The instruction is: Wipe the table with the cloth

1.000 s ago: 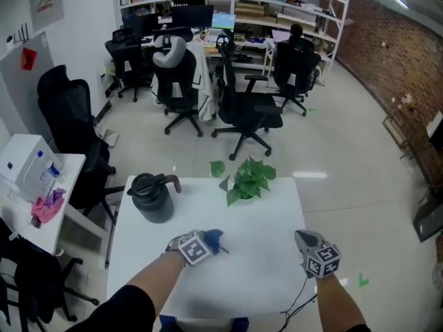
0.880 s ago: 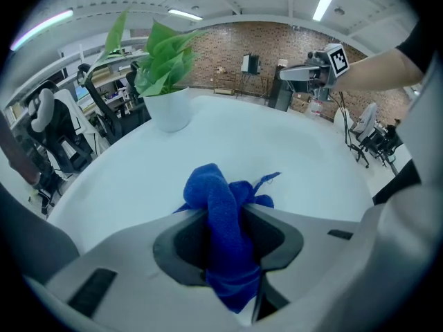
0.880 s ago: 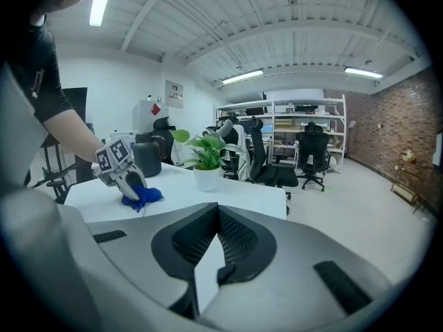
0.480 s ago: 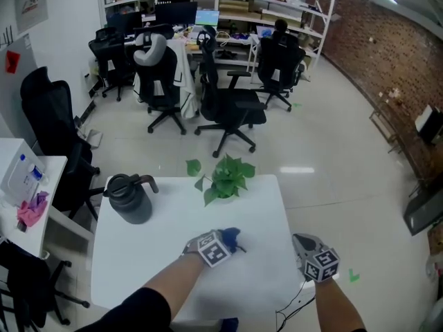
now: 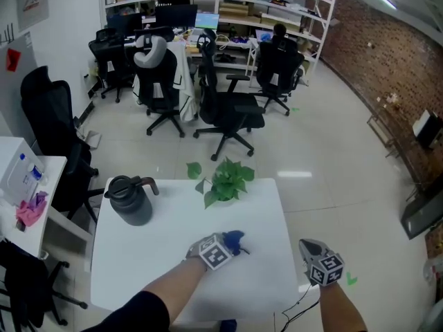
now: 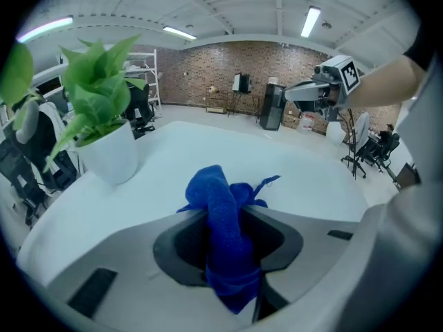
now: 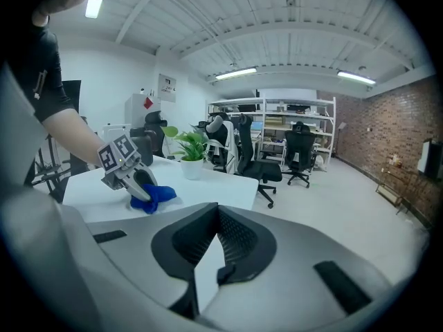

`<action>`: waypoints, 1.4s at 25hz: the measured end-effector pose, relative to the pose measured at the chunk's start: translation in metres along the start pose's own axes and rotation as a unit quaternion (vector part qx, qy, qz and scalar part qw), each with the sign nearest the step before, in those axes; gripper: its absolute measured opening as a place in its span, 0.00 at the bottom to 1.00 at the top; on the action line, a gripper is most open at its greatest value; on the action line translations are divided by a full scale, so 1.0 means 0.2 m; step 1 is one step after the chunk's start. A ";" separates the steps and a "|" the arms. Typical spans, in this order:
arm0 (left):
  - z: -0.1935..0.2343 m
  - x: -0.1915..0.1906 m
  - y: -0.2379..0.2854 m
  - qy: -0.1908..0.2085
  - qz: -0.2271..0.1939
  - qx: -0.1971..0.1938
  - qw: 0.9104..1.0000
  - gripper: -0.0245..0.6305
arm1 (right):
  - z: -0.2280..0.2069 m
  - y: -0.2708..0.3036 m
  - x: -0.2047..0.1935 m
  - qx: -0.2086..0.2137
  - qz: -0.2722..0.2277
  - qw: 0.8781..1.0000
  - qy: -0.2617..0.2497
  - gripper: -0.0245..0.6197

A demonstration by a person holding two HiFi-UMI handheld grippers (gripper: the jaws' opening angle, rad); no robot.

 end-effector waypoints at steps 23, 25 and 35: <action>0.24 -0.34 -0.20 -0.010 0.058 0.040 0.997 0.22 | -0.02 0.08 0.04 -0.004 -0.028 1.000 0.011 0.06; 0.18 -0.22 -0.12 -0.003 0.047 0.038 0.998 0.22 | -0.10 -0.01 0.00 -0.018 -0.023 0.999 0.013 0.06; -0.05 0.06 0.08 0.010 0.005 0.013 1.000 0.22 | -0.26 -0.29 -0.15 -0.062 -0.007 0.998 0.032 0.06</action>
Point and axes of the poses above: the fingertips, and each gripper's own axes: y forward along the fingers, z to its left, x out of its top, the point moved 3 cm from there along -y, backward along the fingers, and after that the axes turned 4 degrees about z, right-handed, at the moved point
